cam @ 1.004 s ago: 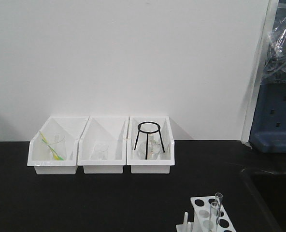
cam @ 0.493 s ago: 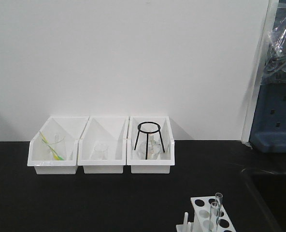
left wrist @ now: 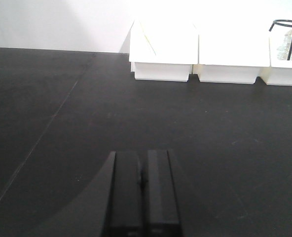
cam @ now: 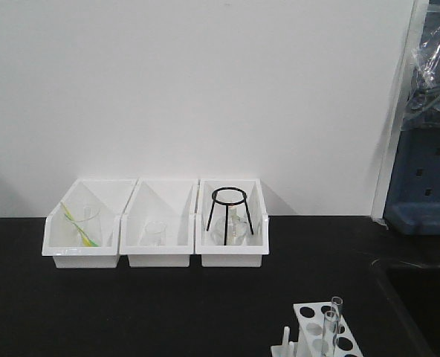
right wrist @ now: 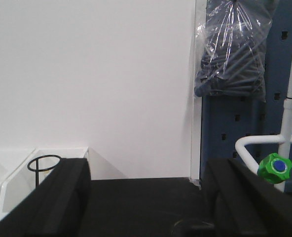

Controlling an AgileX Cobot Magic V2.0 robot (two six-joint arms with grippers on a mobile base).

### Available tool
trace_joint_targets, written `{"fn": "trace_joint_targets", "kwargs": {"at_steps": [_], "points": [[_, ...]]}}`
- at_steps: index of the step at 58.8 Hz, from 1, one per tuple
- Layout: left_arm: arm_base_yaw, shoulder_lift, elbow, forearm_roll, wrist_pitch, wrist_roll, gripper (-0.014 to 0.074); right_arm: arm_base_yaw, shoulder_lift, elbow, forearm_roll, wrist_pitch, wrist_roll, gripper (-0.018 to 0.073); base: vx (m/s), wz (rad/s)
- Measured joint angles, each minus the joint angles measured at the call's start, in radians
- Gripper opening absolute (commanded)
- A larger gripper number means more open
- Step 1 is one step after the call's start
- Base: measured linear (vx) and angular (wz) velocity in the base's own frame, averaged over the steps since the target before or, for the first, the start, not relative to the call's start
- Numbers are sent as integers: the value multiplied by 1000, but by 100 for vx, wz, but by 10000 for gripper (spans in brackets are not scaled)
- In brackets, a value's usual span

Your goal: Flip and reinsert test tube from rack

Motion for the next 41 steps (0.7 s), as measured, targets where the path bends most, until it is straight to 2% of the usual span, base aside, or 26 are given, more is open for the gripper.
{"fn": "trace_joint_targets", "kwargs": {"at_steps": [9, 16, 22, 28, 41], "points": [[0, 0, 0, 0, 0, 0, -6, 67, 1, 113, -78, -156, 24, 529, 0, 0], [0, 0, 0, 0, 0, 0, -6, 173, 32, 273, -166, -325, 79, 521, 0, 0], [0, 0, 0, 0, 0, 0, -6, 246, 95, 375, -202, -438, 111, 521, 0, 0], [0, 0, 0, 0, 0, 0, -6, 271, 194, 419, -211, -532, 118, 521, 0, 0], [0, 0, 0, 0, 0, 0, -6, 273, 413, 405, -211, -724, 114, 521, 0, 0]]}}
